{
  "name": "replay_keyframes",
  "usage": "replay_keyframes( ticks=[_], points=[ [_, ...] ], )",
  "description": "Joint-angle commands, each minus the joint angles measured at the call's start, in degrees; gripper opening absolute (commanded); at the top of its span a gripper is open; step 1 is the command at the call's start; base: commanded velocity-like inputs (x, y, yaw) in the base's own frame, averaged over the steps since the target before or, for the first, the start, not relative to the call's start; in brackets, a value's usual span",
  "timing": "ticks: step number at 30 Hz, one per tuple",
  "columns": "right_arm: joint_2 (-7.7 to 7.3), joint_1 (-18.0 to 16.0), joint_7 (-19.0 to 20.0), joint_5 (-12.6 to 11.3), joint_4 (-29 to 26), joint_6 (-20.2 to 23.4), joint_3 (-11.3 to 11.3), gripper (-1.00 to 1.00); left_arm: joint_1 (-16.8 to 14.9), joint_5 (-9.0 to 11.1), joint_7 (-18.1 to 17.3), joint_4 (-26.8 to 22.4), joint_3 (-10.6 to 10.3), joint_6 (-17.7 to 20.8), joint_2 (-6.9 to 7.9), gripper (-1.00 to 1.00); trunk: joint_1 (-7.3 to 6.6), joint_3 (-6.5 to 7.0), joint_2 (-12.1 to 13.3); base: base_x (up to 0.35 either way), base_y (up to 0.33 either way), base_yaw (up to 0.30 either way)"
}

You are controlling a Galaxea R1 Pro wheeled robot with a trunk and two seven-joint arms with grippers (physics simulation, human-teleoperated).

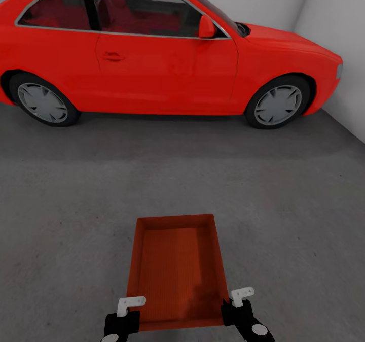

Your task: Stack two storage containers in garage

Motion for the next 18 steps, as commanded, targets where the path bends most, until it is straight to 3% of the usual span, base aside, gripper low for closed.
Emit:
replay_keyframes(
  ticks=[1, 18],
  points=[
    [0.08, -0.02, -2.15, -3.25, -0.31, -2.61, -0.51, -1.0, 0.01, 4.01, -1.08, 0.02, -0.16, 0.26, -1.27, -1.0, 0.22, -0.23, -0.44, 0.0, 0.0, 0.0],
    [0.08, -0.02, -2.15, -3.29, -0.31, -2.61, -0.51, -1.0, 0.01, 4.01, -1.07, 0.02, -0.16, 0.27, -1.26, -1.0, 3.96, -3.28, -7.26, 0.0, 0.0, 0.0]
  ],
)
